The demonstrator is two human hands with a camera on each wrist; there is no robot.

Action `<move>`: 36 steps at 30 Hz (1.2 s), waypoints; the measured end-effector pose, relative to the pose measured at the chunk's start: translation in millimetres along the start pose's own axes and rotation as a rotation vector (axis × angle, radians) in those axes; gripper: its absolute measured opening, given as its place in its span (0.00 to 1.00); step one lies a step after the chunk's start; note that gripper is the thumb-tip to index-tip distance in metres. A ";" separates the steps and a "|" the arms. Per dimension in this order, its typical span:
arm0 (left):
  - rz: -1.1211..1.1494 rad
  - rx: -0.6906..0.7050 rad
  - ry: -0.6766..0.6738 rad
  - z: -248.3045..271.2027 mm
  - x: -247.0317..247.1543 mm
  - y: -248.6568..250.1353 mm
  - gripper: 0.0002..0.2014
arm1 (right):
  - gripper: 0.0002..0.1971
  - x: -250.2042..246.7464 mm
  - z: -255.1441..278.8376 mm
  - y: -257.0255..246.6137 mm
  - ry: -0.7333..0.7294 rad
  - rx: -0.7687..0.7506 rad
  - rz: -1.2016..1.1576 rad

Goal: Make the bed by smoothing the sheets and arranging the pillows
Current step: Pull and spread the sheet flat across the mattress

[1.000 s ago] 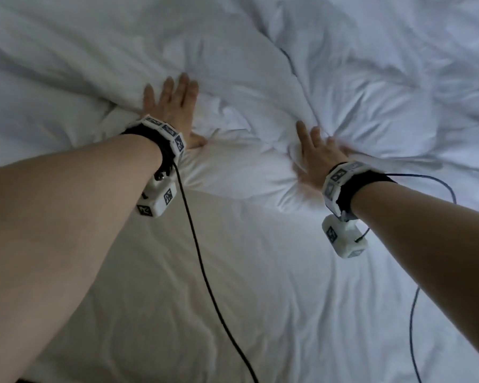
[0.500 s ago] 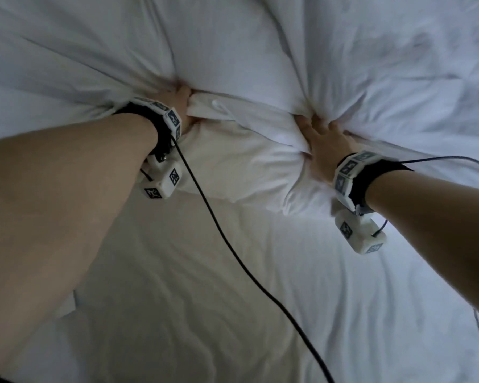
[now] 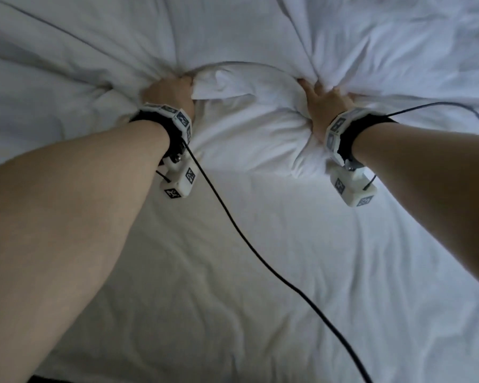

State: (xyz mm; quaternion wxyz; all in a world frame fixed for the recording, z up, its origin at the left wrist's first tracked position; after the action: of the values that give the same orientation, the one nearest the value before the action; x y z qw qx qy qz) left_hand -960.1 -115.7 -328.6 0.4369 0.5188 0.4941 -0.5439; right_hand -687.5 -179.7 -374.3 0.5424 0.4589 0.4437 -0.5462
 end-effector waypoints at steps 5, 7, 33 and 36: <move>-0.025 0.154 -0.058 48.4 -32.9 -12.1 0.14 | 0.28 -37.2 54.2 -16.7 -0.057 0.022 0.090; -0.077 0.228 -0.075 67.8 -60.0 -32.4 0.16 | 0.28 -61.8 84.1 -32.8 -0.066 0.052 0.114; -0.304 0.481 0.104 52.7 -188.8 -226.9 0.31 | 0.27 -172.6 79.0 -157.5 0.071 0.149 -0.136; -0.412 0.285 0.070 17.9 -224.6 -296.5 0.36 | 0.35 -211.0 37.9 -238.4 0.125 -0.042 -0.226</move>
State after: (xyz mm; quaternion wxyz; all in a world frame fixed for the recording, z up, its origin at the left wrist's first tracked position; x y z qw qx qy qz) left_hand -1237.4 -103.3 -80.4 0.2218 0.4820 0.5225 -0.6674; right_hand -928.6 -173.6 -163.1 0.4580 0.4277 0.5367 -0.5650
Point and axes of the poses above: each hand's wrist, its own z-axis away from the middle knuckle, its own x-axis out of the palm, y = z × x, the point moved 10 cm from there along -z, towards the middle knuckle, and after that the axes turned 12 degrees about y, right-handed, at the moved point
